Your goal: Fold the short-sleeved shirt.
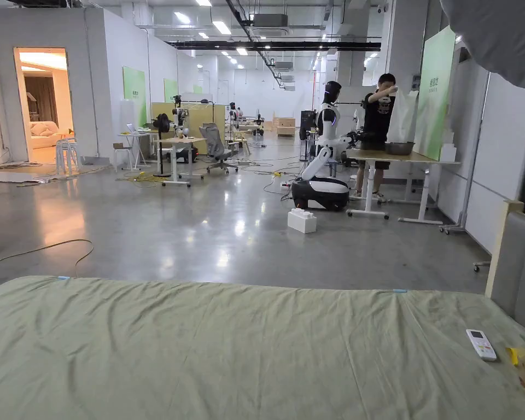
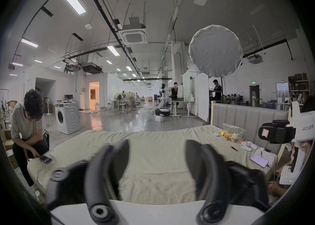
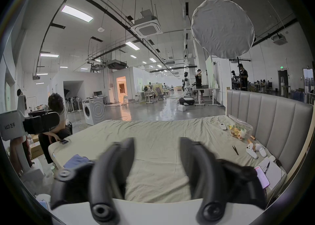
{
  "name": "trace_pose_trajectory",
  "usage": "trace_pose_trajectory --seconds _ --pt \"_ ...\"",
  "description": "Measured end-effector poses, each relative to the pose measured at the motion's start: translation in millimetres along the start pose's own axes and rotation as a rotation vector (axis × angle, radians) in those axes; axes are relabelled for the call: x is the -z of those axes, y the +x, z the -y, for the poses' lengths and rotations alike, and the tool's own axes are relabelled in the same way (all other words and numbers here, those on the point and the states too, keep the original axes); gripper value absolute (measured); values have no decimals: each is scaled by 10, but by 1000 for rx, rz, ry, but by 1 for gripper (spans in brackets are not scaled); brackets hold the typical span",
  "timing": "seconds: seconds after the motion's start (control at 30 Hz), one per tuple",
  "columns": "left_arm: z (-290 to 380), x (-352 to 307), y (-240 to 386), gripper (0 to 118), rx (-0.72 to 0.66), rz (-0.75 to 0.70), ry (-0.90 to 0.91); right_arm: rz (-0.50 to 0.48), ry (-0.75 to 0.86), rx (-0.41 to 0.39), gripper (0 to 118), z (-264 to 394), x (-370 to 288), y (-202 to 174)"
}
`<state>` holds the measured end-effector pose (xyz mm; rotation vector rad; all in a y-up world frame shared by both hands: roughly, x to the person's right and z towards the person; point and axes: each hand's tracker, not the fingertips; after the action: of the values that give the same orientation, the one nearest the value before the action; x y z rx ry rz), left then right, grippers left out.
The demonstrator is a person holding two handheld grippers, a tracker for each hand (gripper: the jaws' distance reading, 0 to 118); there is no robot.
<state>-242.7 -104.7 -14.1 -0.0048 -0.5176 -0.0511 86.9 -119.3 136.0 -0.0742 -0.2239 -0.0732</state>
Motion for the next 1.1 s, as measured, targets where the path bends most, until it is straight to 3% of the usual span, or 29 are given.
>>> trace_pose_trajectory --seconds 0.07,0.17,0.23,0.33,0.37,0.83,1.1 --pt "-12 -9 -11 97 1 13 12 14 11 -13 81 -14 -4 -16" --pt "-30 -18 -8 102 -9 21 35 26 4 -15 108 -8 7 -29" --pt "-39 -16 6 118 -11 9 44 37 17 -30 118 -6 4 -50" --pt "-62 -54 22 118 5 4 59 15 80 -119 118 -59 -28 -101" --pt "-74 -61 23 118 11 8 60 24 57 -91 118 -45 -18 -105" --pt "-76 -67 49 118 10 33 40 54 29 -135 118 -24 7 -142" --pt "-59 -60 49 118 14 27 29 52 24 -97 118 -21 -3 -100"
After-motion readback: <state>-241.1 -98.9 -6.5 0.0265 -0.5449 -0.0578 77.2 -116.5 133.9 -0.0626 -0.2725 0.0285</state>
